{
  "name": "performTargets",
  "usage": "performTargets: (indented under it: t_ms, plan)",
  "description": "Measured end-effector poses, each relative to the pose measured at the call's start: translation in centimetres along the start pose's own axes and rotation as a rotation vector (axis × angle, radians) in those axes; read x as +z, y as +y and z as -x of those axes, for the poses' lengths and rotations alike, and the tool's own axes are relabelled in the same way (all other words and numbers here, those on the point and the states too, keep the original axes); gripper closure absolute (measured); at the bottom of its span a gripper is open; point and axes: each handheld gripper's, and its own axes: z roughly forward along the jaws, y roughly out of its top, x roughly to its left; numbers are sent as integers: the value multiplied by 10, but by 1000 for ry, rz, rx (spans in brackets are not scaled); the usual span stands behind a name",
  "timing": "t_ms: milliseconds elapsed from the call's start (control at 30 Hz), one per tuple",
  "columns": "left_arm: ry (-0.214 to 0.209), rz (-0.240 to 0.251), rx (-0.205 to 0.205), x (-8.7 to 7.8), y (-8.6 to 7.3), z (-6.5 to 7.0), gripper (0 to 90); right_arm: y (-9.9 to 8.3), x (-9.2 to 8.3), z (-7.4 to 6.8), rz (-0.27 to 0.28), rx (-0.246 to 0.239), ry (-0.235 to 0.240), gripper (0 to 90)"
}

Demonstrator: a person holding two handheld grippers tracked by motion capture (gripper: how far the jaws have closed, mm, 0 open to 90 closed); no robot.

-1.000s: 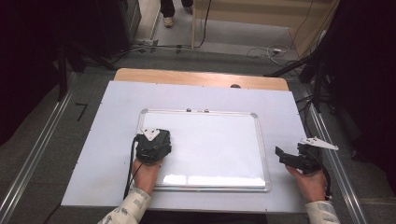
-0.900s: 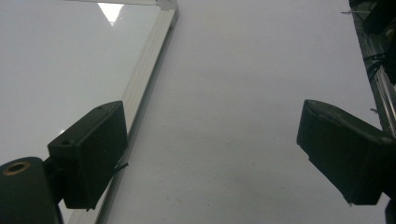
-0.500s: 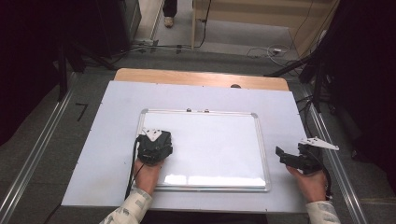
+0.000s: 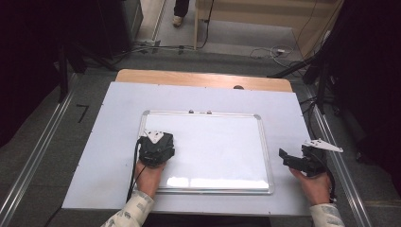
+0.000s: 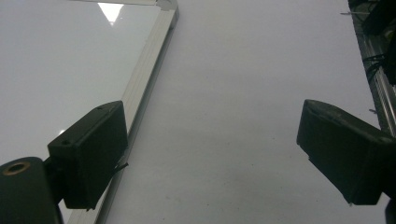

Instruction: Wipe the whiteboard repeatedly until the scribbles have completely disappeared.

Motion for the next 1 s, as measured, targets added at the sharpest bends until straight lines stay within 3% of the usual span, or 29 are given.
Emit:
performTargets:
  t_ms: [333,1000]
  plan:
    - [16,6,46,0,-1,2,411,0,0,0,2,-2,0,73]
    - [11,-12,47,14,14,-21,414,-1,-2,0,0,6,-1,73]
